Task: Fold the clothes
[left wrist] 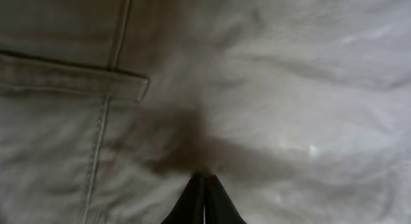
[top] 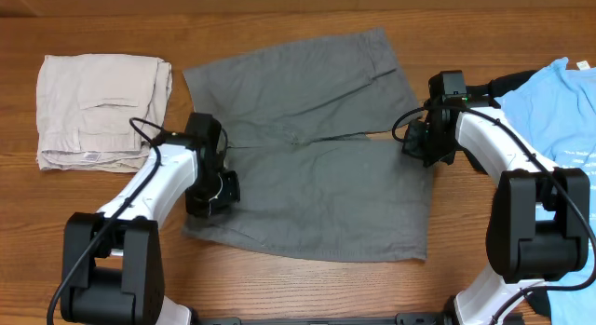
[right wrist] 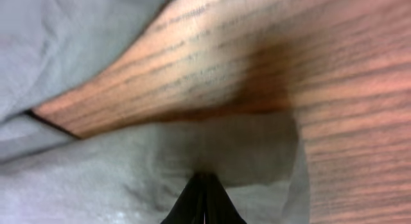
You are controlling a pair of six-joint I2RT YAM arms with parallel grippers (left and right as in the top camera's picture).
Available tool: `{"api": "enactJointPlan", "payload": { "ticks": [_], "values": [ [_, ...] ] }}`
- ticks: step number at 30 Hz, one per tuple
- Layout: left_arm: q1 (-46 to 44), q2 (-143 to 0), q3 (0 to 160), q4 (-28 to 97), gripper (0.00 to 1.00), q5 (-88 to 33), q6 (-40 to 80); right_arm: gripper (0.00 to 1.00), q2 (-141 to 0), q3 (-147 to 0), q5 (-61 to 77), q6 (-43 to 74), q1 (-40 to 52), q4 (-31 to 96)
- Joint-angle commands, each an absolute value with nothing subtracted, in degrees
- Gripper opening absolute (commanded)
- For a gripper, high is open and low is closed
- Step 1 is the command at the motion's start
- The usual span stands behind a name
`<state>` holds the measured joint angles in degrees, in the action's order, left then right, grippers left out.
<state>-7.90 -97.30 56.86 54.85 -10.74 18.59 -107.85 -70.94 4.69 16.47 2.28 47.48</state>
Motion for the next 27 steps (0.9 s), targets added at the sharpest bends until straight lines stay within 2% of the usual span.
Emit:
{"api": "enactJointPlan", "payload": {
  "ticks": [1, 12, 17, 22, 25, 27],
  "values": [
    [-8.4, -97.8, 52.4, 51.9, 0.04, -10.5, 20.1, 0.04, -107.8, -70.2, 3.4, 16.3, 2.1, 45.4],
    [-8.4, -97.8, 48.4, 49.3, 0.04, -10.3, 20.8, 0.04, -107.8, -63.6, -1.5, 16.3, 2.1, 36.8],
    [-8.4, -96.6, 51.8, 51.2, 0.04, -12.6, 20.8, 0.05, -107.7, -68.3, -1.0, 16.3, 2.1, 39.3],
    [-8.4, -90.3, 63.1, 54.4, 0.04, -12.5, 20.6, 0.15, -107.6, -83.1, 0.3, 16.1, 2.1, 49.9],
    [-8.4, -88.1, 68.4, 54.2, 0.04, -11.7, 20.6, 0.26, -107.6, -88.4, 4.9, 13.1, 2.1, 51.5],
    [-8.4, -87.9, 71.1, 53.9, 0.04, -10.0, 20.6, 0.28, -107.6, -89.8, 6.8, 13.0, 2.1, 50.8]
  ]
}}
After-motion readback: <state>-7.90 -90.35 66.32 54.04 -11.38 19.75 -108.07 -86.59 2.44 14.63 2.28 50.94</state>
